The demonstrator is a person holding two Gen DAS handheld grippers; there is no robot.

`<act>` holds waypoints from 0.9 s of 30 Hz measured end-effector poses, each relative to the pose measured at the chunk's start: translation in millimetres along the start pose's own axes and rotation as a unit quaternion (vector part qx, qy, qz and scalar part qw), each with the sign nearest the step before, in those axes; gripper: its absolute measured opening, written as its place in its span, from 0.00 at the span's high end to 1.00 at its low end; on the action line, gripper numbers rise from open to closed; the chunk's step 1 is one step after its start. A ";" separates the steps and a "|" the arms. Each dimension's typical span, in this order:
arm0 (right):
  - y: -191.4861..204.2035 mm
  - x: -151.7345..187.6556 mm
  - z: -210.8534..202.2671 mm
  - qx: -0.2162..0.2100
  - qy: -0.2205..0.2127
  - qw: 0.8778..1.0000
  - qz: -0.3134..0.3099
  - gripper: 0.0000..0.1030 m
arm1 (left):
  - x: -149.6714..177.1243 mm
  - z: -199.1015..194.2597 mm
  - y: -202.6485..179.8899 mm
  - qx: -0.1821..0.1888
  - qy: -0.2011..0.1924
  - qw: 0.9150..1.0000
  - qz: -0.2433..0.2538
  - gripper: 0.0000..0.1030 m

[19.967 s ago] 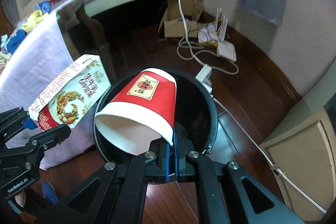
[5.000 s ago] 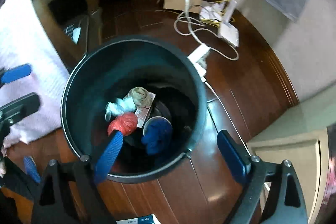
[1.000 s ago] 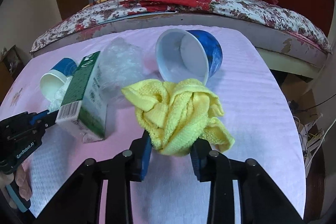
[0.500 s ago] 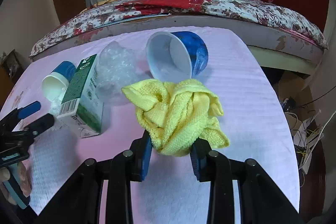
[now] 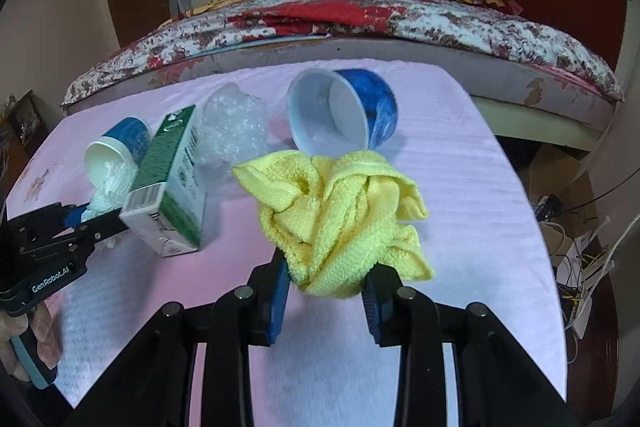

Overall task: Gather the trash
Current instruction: 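Grasp the yellow cloth with the right tool while the left tool grasps the white tissue, then carry the yellow cloth and white tissue over the black bin and release both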

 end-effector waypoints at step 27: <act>-24.9 77.0 -204.5 0.059 -0.066 0.996 0.011 0.67 | 39.1 -117.1 -113.7 0.060 -0.069 0.995 0.049 0.69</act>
Point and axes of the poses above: each gripper's, at about its wrist camera, not at the fingertips, and z roughly the way its jaws point, y to its left, x to its underside, the point moved 8 cm from there along z, roughly the way its jaws point, and after that the axes turned 1 degree about z, right-handed, at the moved point
